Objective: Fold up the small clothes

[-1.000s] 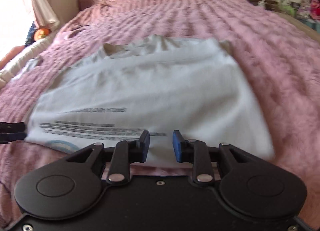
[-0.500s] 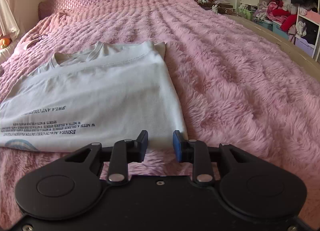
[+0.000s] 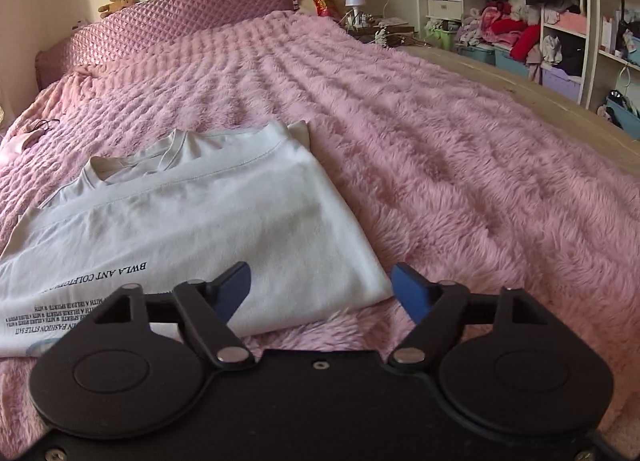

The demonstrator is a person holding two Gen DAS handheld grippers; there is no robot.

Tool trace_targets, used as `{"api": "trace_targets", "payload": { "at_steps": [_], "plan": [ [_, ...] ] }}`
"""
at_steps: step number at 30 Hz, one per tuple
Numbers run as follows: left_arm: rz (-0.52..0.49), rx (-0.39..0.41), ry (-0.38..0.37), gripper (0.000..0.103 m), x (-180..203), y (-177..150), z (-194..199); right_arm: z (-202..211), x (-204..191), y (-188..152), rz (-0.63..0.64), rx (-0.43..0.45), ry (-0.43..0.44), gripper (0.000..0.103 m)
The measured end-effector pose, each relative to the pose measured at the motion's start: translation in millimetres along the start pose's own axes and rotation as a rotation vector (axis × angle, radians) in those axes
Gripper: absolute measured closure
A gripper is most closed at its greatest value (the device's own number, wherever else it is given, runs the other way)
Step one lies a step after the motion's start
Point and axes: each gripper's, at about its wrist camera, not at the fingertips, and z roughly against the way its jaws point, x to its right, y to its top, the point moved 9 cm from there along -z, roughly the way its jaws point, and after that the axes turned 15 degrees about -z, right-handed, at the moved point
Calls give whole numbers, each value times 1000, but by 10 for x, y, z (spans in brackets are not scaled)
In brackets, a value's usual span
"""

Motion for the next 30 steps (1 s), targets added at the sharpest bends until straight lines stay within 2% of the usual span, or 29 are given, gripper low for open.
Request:
{"api": "trace_targets", "payload": {
  "at_steps": [5, 8, 11, 18, 22, 25, 30],
  "plan": [
    [36, 35, -18, 0, 14, 38, -14, 7, -33, -35, -21, 23, -18, 17],
    [95, 112, -58, 0, -9, -3, 52, 8, -81, -57, -17, 30, -7, 17],
    [156, 171, -65, 0, -86, 10, 89, -24, -113, -84, -8, 15, 0, 17],
    [207, 184, -54, 0, -114, 115, -6, -70, -103, -145, -25, -25, 14, 17],
    [234, 236, -140, 0, 45, 213, 59, -66, -94, -139, -31, -21, 16, 17],
    [224, 207, -98, 0, 33, 190, -46, -93, -94, -162, -37, -38, 17, 17],
    [246, 240, -87, 0, -41, 212, -132, -88, -101, -170, -23, -38, 23, 17]
  ]
}}
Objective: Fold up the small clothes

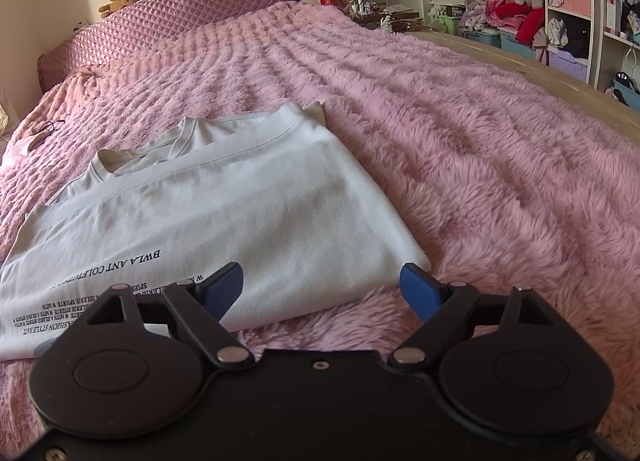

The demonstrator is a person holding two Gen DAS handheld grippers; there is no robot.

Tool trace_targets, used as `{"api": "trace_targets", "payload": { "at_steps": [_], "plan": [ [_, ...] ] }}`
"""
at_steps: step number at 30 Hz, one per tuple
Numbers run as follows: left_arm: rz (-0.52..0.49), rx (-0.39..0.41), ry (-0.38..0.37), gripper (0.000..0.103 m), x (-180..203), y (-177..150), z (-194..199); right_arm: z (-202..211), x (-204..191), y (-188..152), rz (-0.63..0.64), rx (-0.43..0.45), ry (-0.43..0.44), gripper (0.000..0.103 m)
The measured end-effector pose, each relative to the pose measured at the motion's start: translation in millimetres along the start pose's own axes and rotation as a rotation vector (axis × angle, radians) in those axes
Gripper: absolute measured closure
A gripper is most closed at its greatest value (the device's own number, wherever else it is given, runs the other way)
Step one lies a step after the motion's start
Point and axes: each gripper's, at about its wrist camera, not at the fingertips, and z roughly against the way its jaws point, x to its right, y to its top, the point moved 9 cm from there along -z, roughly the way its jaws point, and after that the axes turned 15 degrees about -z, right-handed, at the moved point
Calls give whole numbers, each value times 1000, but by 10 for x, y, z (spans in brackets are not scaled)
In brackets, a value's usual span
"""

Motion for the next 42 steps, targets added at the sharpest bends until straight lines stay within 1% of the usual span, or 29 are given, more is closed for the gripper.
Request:
{"api": "trace_targets", "payload": {
  "at_steps": [6, 7, 8, 10, 11, 13, 14, 15, 16, 18, 21, 22, 26, 30, 34, 37, 40, 42],
  "plan": [
    [-16, 10, 16, 1, 28, 31, -95, -29, 17, -17, -15, -12, 2, 17],
    [-15, 12, 19, 9, 39, 36, -103, -34, 20, -18, -15, -13, 1, 17],
    [-6, 4, 16, 14, 41, 34, -116, -39, 23, -15, -15, -13, 0, 17],
    [25, -21, -14, 36, 37, 11, -142, -40, 26, -14, -17, -12, -1, 17],
    [32, -26, -12, 40, 23, 3, -145, -42, 33, -13, -22, -11, -3, 17],
    [34, -35, 3, 62, -15, -10, -150, -53, 44, -10, -32, -15, 0, 17],
    [45, -41, 5, 68, -38, -17, -152, -55, 48, -6, -35, -14, 0, 17],
    [59, -44, 4, 80, -57, -20, -149, -54, 50, -3, -34, -11, 0, 17],
    [70, -42, -1, 86, -65, -16, -139, -54, 49, -3, -31, -11, 1, 17],
    [74, -32, -14, 88, -39, 7, -103, -44, 53, 6, -28, -7, 3, 17],
    [53, -21, -43, 91, 78, 53, -64, -23, 52, 33, -32, -10, 12, 17],
    [60, -16, -69, 93, 142, 74, -57, -18, 54, 49, -34, -10, 12, 17],
    [25, -10, -167, 94, 512, 128, -58, -8, 61, 130, -37, -20, -8, 17],
    [12, -33, -281, 94, 990, 54, -143, 22, 60, 279, -74, -28, 12, 17],
    [14, -59, -396, 93, 1492, -137, -264, 61, 87, 406, -66, -9, 13, 17],
    [9, -97, -476, 93, 1850, -337, -350, 81, 164, 455, -62, -10, 5, 17],
    [-29, -147, -549, 93, 2202, -614, -435, 118, 294, 521, -76, -10, -5, 17],
    [-49, -194, -598, 93, 2400, -857, -499, 155, 388, 568, -84, -2, -14, 17]
  ]
}}
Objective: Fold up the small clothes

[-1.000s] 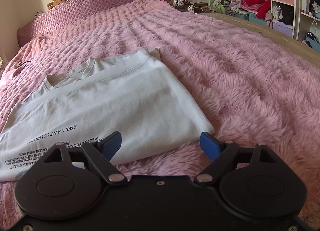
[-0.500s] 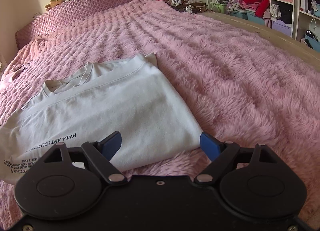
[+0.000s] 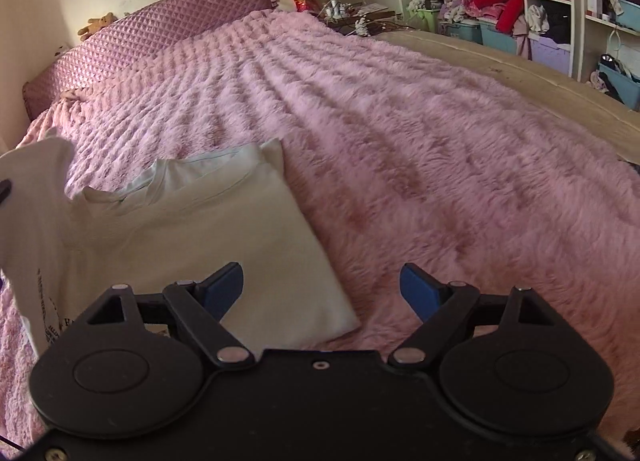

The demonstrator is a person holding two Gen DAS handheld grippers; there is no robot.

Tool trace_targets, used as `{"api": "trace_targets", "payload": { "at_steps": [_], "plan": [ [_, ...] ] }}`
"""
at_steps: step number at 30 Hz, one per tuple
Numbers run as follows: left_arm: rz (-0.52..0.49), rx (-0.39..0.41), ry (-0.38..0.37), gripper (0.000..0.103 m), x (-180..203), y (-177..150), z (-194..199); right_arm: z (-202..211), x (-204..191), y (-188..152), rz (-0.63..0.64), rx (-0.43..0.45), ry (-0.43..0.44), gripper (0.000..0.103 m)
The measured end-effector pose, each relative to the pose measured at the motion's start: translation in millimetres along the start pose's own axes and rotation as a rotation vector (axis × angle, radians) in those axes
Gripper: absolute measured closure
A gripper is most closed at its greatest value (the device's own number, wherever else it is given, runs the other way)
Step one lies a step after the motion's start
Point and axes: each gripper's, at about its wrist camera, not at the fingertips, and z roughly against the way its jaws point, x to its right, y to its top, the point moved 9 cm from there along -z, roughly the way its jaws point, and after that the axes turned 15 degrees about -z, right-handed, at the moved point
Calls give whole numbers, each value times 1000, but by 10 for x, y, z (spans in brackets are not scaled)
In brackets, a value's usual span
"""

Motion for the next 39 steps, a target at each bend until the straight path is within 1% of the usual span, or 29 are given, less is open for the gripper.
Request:
{"api": "trace_targets", "payload": {
  "at_steps": [2, 4, 5, 6, 7, 8, 9, 10, 11, 13, 15, 16, 17, 18, 19, 21, 23, 25, 27, 29, 30, 31, 33, 36, 39],
  "plan": [
    [-5, -60, -35, 93, 82, -261, -211, 25, 81, 49, -6, 5, -6, 17],
    [-25, -139, -40, 93, 76, -575, -421, 33, 152, 79, -12, 7, -13, 17],
    [-38, -207, -19, 93, 7, -791, -556, 28, 187, 95, -14, 8, -18, 17],
    [-38, -274, 7, 91, -91, -1010, -671, 21, 221, 100, -16, 6, -26, 17],
    [-42, -342, 37, 86, -192, -1203, -765, 12, 245, 99, -18, 3, -32, 17],
    [-59, -405, 70, 86, -307, -1401, -859, 5, 264, 94, -23, -1, -35, 17],
    [-86, -412, 72, 84, -355, -1481, -891, 1, 288, 104, -27, -4, -36, 17],
    [-101, -406, 65, 78, -359, -1493, -897, 4, 297, 104, -30, -6, -35, 17],
    [-96, -407, 44, 71, -325, -1481, -898, 14, 304, 107, -31, -5, -31, 17],
    [-81, -429, -10, 34, -199, -1424, -904, 37, 304, 110, -30, 4, -15, 17],
    [-148, -447, -15, 22, -25, -1344, -857, 37, 290, 109, -35, 3, 9, 17],
    [-186, -444, -18, 20, 44, -1288, -828, 40, 264, 98, -36, -2, 26, 17],
    [-217, -432, -25, 20, 123, -1189, -798, 49, 232, 86, -35, -4, 42, 17],
    [-226, -415, -29, 19, 152, -1103, -734, 53, 200, 81, -30, -4, 56, 17],
    [-234, -396, -24, 16, 168, -1017, -662, 59, 163, 74, -23, -4, 74, 17],
    [-264, -351, 20, 14, 124, -871, -455, 57, 59, 35, -7, -20, 132, 17],
    [-309, -323, 89, 13, -43, -703, -184, -4, -40, -1, -8, -56, 199, 20],
    [-318, -319, 160, 13, -240, -607, 15, -100, -106, -43, -30, -107, 242, 35],
    [-293, -313, 175, 13, -389, -557, 190, -226, -173, -93, -55, -157, 269, 43],
    [-302, -319, 215, 13, -500, -538, 290, -363, -229, -159, -55, -191, 262, 47],
    [-297, -323, 225, 13, -525, -536, 278, -418, -263, -194, -48, -202, 258, 60],
    [-289, -321, 232, 13, -558, -534, 291, -468, -304, -224, -34, -214, 262, 76],
    [-277, -324, 245, 13, -593, -531, 299, -519, -339, -249, -13, -211, 229, 92],
    [-284, -332, 247, 12, -572, -564, 276, -433, -400, -186, 12, -184, 241, 94],
    [-287, -339, 244, 12, -517, -558, 257, -268, -442, -5, 29, -127, 266, 98]
  ]
}}
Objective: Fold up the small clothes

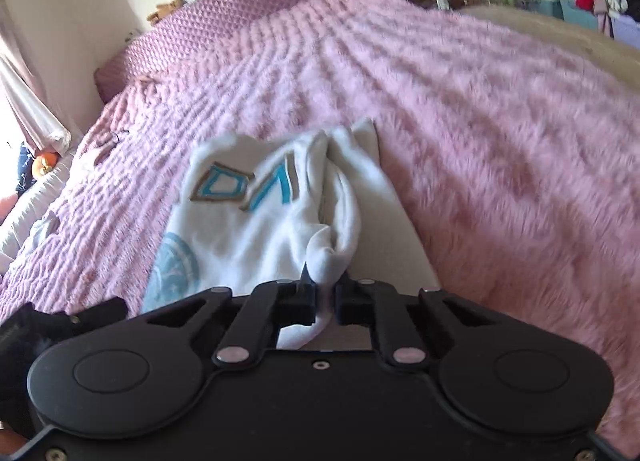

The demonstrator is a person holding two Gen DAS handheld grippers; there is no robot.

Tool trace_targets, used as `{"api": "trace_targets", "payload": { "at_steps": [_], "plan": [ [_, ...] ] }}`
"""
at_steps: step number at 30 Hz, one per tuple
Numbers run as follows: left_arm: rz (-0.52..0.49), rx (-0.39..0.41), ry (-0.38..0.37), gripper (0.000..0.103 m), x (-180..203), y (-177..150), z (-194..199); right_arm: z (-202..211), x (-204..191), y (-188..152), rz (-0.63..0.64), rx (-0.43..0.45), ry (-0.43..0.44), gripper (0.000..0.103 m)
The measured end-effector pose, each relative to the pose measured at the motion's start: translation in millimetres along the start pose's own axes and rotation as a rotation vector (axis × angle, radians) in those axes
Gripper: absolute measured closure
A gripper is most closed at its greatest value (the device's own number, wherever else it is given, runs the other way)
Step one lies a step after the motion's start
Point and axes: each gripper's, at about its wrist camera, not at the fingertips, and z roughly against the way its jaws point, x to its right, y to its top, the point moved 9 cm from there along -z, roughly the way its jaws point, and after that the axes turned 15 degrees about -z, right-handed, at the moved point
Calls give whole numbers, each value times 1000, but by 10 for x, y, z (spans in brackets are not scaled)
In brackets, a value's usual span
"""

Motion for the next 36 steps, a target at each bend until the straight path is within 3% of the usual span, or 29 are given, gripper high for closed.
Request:
{"api": "trace_targets", "payload": {
  "at_steps": [4, 8, 12, 16, 19, 21, 25, 27, 31, 36],
  "plan": [
    [-11, -5, -12, 9, 45, 22, -65, 231, 89, 213, -65, 58, 22, 100],
    [-39, -53, 2, 8, 30, -53, -245, -40, 529, -40, -137, -23, -65, 100],
    [-72, -67, 8, 4, 40, -83, -297, -177, 724, -219, -206, -39, -39, 100],
    [-50, -69, -1, 4, 33, 6, -261, -107, 708, -117, -256, -82, 0, 82],
    [-28, -26, -7, 4, -28, 215, -192, 50, 593, 124, -201, -11, 10, 60],
    [-20, -3, 13, 2, -133, 372, -206, 45, 449, 354, -127, 43, 30, 58],
    [30, 1, 56, 2, -421, 663, -447, -369, 59, 747, 11, 61, 114, 58],
    [85, -2, 62, 2, -559, 777, -588, -700, -49, 880, 38, 30, 125, 58],
    [226, 5, 34, 2, -756, 929, -810, -1239, -54, 985, -40, -79, 124, 58],
    [277, -11, 10, 1, -866, 1038, -1047, -1559, 30, 964, -102, -97, 80, 58]
  ]
}}
